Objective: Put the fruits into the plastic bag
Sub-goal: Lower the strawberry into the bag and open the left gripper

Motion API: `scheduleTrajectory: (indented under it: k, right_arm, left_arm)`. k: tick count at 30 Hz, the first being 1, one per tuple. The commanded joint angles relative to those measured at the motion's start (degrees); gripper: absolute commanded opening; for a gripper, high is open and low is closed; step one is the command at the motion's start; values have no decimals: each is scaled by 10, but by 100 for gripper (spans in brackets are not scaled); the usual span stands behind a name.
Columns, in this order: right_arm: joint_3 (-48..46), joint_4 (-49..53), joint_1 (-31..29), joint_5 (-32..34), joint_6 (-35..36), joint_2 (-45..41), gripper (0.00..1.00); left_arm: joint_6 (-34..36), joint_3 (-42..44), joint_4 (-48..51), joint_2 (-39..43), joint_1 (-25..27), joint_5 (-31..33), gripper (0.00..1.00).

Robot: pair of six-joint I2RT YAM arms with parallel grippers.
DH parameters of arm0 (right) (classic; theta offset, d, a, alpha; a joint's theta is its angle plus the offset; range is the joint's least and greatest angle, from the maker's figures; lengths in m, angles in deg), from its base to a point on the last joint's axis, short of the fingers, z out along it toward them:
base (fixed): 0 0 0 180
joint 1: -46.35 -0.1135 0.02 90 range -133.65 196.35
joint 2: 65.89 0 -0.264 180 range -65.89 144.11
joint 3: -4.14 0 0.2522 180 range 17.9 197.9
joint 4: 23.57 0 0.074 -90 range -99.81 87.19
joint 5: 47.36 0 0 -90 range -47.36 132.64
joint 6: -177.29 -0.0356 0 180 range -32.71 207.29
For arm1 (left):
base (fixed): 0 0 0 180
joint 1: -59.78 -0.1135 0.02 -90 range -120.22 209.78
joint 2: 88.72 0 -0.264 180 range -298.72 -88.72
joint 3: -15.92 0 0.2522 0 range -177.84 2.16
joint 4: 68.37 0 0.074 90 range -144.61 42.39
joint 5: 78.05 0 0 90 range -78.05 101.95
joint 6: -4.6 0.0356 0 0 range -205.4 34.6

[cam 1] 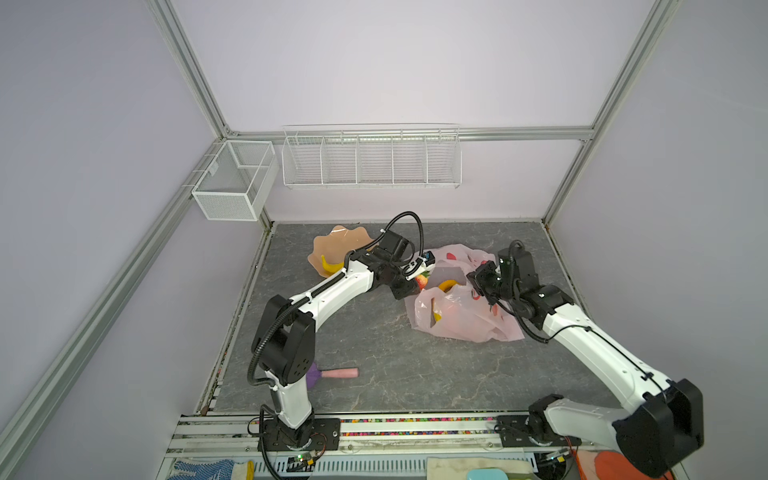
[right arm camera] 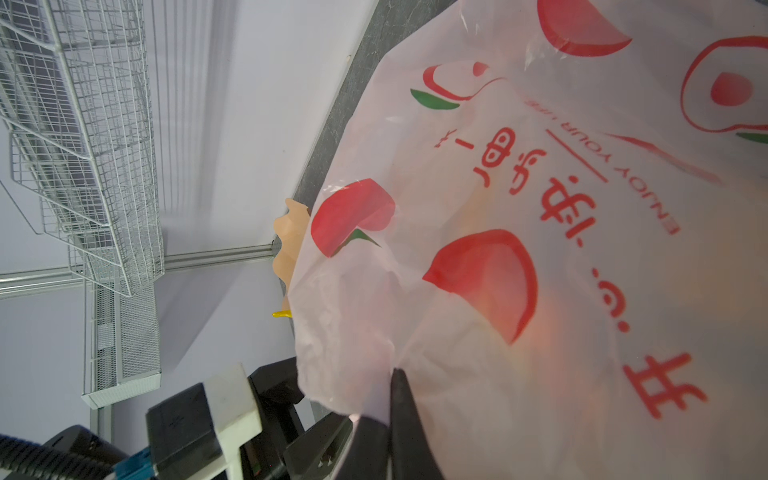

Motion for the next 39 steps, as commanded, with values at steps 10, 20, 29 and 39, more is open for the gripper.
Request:
scheduleTrajectory:
  k: [10, 20, 29, 39]
  right_arm:
    - [-13, 2, -2, -2, -1, -15, 6]
    - [-14, -8, -3, 0, -7, -18, 6]
    - [-15, -12, -1, 1, -10, -19, 6]
    - [-18, -14, 2, 1, -10, -19, 6]
  left_arm:
    - [0, -130, 28, -99, 40, -63, 26]
    - [-136, -171, -46, -158, 61, -118, 31]
    - [-267, -223, -64, -216, 68, -105, 49]
    - [-311, -198, -83, -175, 62, -77, 80]
